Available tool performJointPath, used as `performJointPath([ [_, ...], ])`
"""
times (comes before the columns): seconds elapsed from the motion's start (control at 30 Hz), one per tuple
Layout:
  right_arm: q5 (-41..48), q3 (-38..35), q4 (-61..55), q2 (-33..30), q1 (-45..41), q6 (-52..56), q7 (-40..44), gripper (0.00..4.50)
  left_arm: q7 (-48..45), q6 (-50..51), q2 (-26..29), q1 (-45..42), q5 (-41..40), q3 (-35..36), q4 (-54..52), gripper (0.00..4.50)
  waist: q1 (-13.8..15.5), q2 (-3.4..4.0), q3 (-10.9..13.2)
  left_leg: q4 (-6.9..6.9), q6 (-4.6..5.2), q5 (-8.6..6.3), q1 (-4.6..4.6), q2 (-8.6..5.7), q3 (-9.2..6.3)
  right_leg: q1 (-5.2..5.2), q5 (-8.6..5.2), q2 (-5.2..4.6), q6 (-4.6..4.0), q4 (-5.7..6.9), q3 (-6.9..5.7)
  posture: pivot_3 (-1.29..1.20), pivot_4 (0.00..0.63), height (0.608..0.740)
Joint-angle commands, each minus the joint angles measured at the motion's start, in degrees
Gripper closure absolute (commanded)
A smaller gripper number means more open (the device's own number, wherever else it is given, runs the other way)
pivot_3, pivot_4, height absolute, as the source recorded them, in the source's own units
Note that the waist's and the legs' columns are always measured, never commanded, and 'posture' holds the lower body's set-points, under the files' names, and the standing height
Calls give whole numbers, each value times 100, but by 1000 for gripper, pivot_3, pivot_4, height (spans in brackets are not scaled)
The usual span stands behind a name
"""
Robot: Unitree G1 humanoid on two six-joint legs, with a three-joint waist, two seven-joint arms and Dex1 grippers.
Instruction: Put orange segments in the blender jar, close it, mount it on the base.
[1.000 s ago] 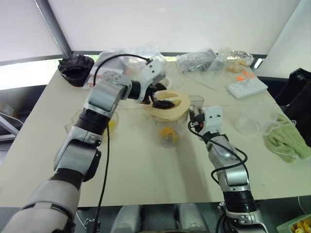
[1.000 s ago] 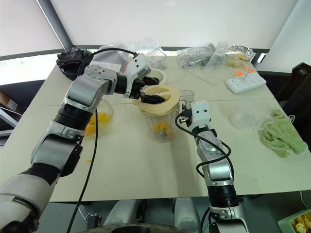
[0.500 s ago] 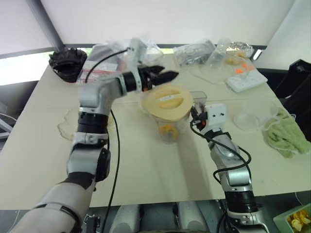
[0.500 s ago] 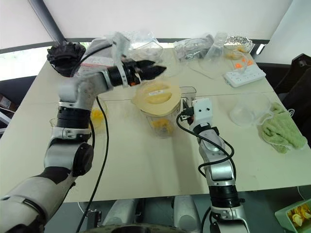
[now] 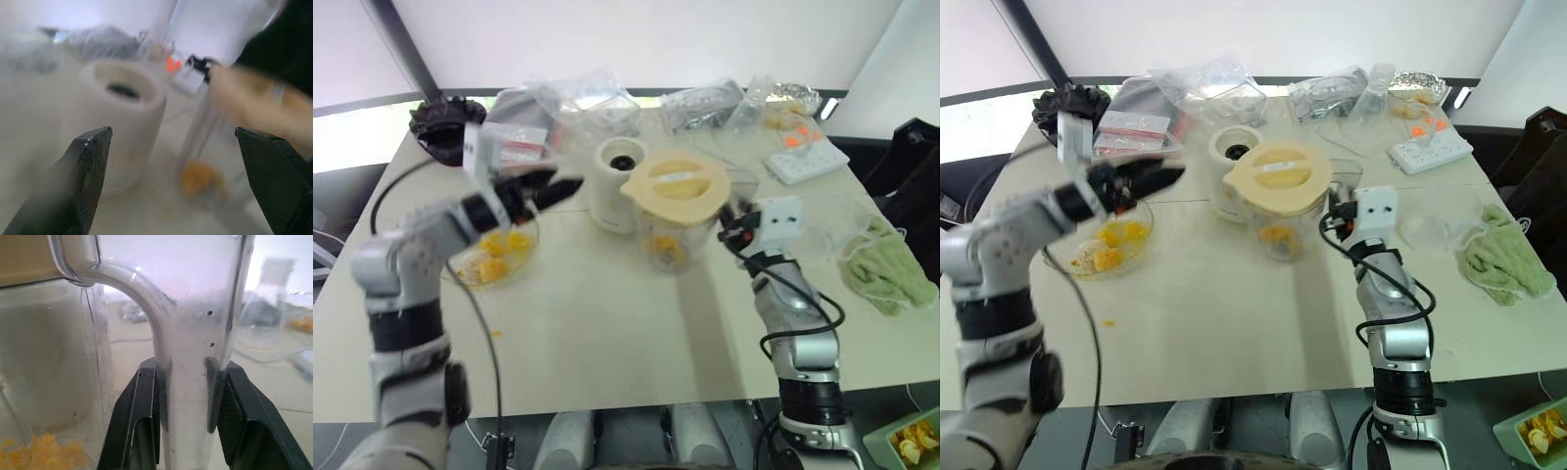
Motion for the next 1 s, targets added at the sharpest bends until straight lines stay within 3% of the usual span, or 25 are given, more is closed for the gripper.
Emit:
performJointPath([
  [0.03,452,-418,-636,-203,-714,435,-106,3595,-122,-127,157,676,-313,-26,-944,340,28,-7,7,1,-3,2,-1,0,-3,2,-1,0,-5,-3,-4,0,150,740],
  [0.27,857,-799,183,-677,-2887,1385,-363,3595,121,-404,-46,1677,-513,-156,-1518,340,19,-1,12,8,-2,12,0,7,4,7,-3,1,-41,-13,-6,0,150,740],
  [0.5,383,-241,3098,-526,-5185,581,-189,3595,341,-1124,-63,2285,-148,-440,-1811,340,-104,2,13,-9,1,11,4,18,39,-6,2,9,-42,-11,4,0,150,740],
  [0.73,46,64,5092,-84,-6018,-450,-123,3595,959,-1414,-305,2440,58,-668,-2001,340,-120,0,14,-11,6,8,-2,16,59,-7,14,2,-21,-16,3,0,150,740],
  [1.0,3,87,5895,102,-6210,-785,-175,3595,1292,-1519,-301,2641,81,-724,-2195,340,-138,2,16,-14,7,7,-4,15,53,-13,14,2,-21,-14,4,0,150,740],
])
